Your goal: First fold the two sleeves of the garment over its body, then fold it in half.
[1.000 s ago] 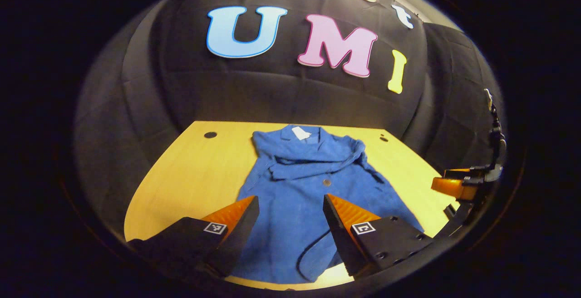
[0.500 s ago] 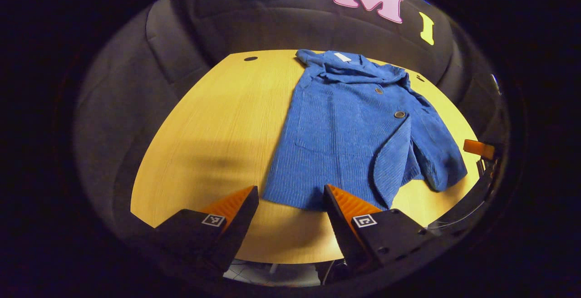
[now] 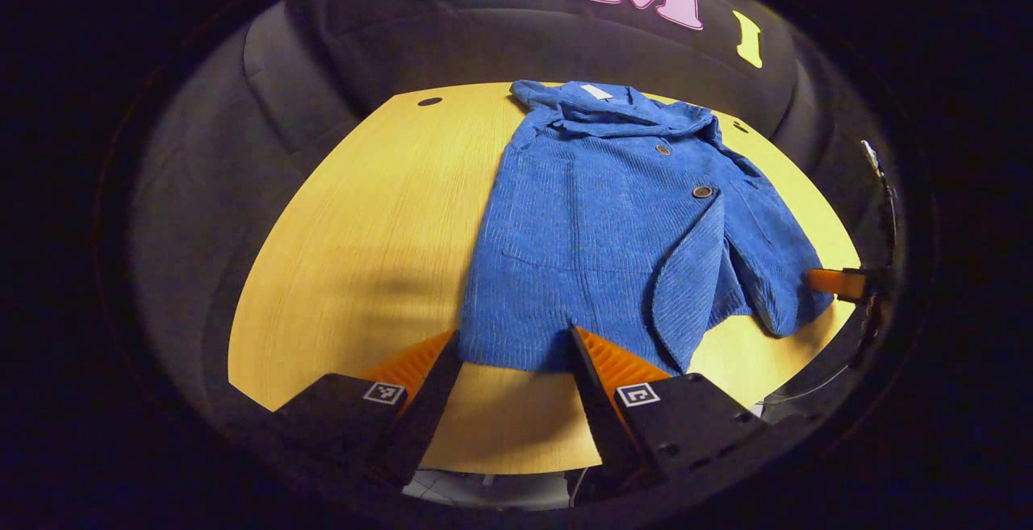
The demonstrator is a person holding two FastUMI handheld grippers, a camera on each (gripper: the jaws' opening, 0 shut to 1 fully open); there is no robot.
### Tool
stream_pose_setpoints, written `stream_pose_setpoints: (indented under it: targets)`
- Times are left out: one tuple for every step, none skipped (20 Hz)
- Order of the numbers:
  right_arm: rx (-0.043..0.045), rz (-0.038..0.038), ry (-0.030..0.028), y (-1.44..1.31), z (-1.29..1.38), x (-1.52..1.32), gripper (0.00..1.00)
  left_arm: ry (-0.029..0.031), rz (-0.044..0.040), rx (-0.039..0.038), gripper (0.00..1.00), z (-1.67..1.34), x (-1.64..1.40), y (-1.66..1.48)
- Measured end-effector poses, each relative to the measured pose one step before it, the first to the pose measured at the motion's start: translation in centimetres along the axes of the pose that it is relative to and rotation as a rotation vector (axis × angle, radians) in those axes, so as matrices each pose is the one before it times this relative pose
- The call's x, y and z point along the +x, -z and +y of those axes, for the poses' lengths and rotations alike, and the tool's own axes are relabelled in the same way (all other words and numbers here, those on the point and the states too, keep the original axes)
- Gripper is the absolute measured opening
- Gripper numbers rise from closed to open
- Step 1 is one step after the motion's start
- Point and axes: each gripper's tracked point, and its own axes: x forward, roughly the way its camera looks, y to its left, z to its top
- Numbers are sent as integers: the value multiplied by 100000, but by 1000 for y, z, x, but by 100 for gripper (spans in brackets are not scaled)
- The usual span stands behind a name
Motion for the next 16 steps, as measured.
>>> stream_pose_setpoints:
  targets:
    - [1439,-1879,106,-281,-75,201,92,1913,-107,-699,78,-465,-96,69]
    - [-179,1463,-921,16,-32,123,91,-50,393,-524,65,-321,-19,-86]
    - [-1213,522,-857,-241,171,31,86,-133,-300,1668,58,80,389,17]
    - [-1609,877,-1913,-41,573,80,72,3224,-186,971,56,-572,-285,-132]
    - [-1732,1048,-1820,-91,568,131,60,1177,-57,-1252,51,-765,925,91]
    - [-1095,-89,-446,-59,406,-58,39,521,137,94,22,-346,-194,-201]
    - [-1529,507,1318,115,117,-112,19,1635,323,1435,22,-313,28,-315]
    - [-2273,-308,400,-152,61,112,11,-1503,-224,-1499,22,-68,769,248]
    - [-2566,-185,-664,-76,26,435,11,1647,114,-1330,2,-473,-406,-585]
    - [-1735,-257,-919,-21,195,-405,3,2096,-393,333,2,-335,212,-198]
    - [88,-181,-1955,12,249,35,3,1159,-156,-714,2,-211,442,-284]
    - [1794,273,-1290,-198,55,20,1,2826,-61,-761,0,-515,-55,-218]
    - [2164,349,-866,11,102,91,1,1706,583,-478,0,-281,230,75]
    - [873,513,-263,-139,-66,-38,1,-13,-347,-691,0,72,-163,-233]
    - [51,-1211,-181,-566,184,-189,1,-201,-1406,115,0,206,-121,-661]
    - [-116,-1281,-502,-790,220,-358,1,205,-1202,167,0,29,-188,-547]
